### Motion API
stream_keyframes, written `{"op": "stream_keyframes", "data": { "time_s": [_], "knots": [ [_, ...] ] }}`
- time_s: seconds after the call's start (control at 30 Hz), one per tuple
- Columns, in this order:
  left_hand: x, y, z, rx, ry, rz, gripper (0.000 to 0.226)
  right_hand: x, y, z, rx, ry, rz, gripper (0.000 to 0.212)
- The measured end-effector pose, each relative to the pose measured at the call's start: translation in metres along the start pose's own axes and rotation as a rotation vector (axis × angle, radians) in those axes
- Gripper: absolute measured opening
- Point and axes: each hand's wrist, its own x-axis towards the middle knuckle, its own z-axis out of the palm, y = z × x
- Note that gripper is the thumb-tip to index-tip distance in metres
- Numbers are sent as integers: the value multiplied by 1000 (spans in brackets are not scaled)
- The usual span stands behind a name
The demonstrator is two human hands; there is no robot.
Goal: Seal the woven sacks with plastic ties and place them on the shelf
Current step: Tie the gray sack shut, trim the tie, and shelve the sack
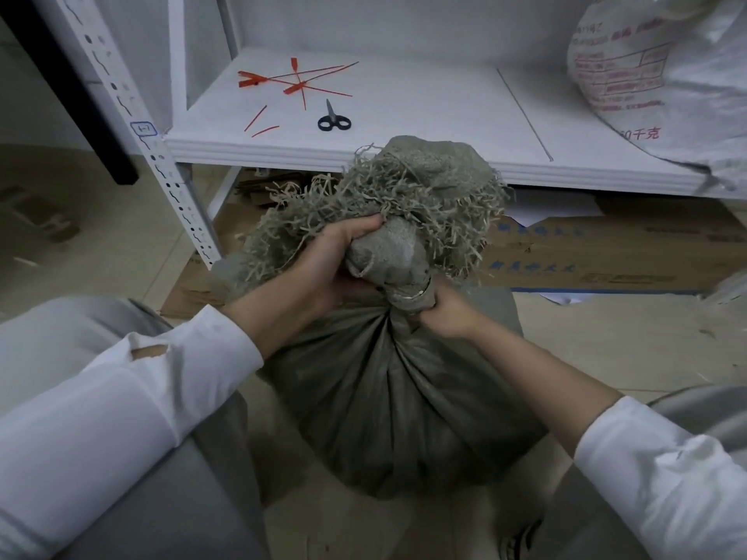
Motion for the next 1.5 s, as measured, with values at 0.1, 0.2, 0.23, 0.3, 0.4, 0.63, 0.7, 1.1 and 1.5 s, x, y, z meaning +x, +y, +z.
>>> {"op": "stream_keyframes", "data": {
  "time_s": [0.1,0.2,0.23,0.3,0.4,0.63,0.7,1.1,1.5],
  "knots": [
    [-3,2,-1,-34,-41,1,21,3,-1,-10,-145,-66,9,36],
    [-6,0,-5,-41,-60,-10,21,6,1,-15,-263,-134,51,42],
    [-7,-2,-6,-43,-65,-13,22,6,0,-17,-304,-160,56,43],
    [-9,-3,-10,-54,-60,-16,22,5,-1,-18,-369,-191,38,45],
    [-8,-5,-16,-93,-14,-27,20,3,-1,-10,-288,-153,3,45],
    [-1,-21,-26,-211,147,-88,34,-14,5,47,100,249,269,86],
    [-1,-22,-26,-235,168,-100,40,-21,1,64,28,449,388,97],
    [-10,-24,-13,-293,78,-127,39,-5,1,65,-37,559,394,28],
    [-24,-15,-27,-104,-161,-74,30,-34,-1,42,36,444,41,13]
  ]
}}
